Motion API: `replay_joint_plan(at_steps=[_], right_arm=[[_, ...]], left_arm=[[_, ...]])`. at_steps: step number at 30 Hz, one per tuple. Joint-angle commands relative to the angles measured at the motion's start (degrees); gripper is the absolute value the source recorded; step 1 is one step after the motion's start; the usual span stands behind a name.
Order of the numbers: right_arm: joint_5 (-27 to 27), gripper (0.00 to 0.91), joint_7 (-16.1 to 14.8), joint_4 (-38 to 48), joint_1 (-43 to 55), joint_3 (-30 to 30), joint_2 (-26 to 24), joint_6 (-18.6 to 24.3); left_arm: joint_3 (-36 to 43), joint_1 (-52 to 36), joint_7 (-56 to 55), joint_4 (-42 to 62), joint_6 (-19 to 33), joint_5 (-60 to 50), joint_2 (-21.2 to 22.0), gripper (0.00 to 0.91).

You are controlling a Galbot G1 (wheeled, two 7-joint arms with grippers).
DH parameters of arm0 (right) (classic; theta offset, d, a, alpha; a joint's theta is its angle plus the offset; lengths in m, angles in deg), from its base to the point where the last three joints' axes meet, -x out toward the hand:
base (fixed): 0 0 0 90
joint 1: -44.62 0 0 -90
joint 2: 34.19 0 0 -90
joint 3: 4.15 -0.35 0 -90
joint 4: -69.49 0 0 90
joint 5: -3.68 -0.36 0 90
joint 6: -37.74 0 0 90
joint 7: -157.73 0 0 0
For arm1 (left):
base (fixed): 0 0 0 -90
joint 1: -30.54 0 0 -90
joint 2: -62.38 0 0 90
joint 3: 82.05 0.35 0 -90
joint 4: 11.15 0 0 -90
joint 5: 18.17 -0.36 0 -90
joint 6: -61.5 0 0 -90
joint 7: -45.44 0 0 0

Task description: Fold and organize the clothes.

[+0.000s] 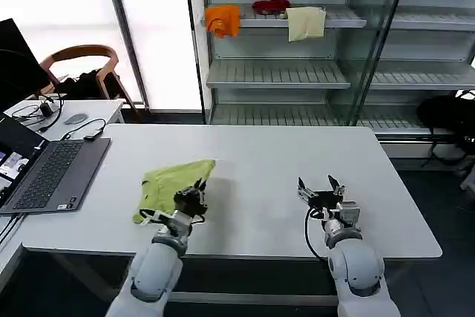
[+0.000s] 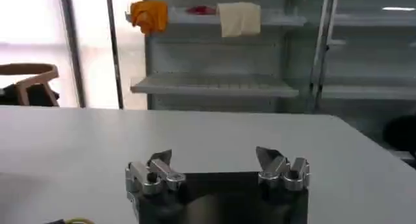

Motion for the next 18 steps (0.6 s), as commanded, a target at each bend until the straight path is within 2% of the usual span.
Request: replay_joint_plan(at_steps=[1, 4, 9, 12, 18], right_arm=[[-4.0, 0.907, -0.3, -0.6, 1.2, 4.6, 1.4, -2.3], [-5.4, 0.907, -0.2, 0.7, 2.1, 6.5, 1.9, -2.4], [-9.5, 0.907, 1.4, 5.3, 4.0, 10.9, 2.6, -2.5], [-12.6, 0.907, 2.7, 8.4, 5.2, 13.5, 3.3, -2.5], [-24.2, 0.907, 5.4, 14.1, 8.7, 17.8, 3.8, -2.5]], left_arm=[[8.8, -2.2, -4.0, 2.8, -0.9, 4.0, 4.7, 0.907], [9.5, -1.4, -3.8, -0.4, -2.3, 10.1, 3.9, 0.907], [7.5, -0.1, -3.7, -5.4, -0.8, 15.0, 1.9, 0.907], [2.6, 0.4, -3.3, -7.0, 1.6, 15.3, -0.4, 0.907], [-9.2, 2.5, -3.4, -5.5, 4.1, 17.6, -3.5, 0.907]])
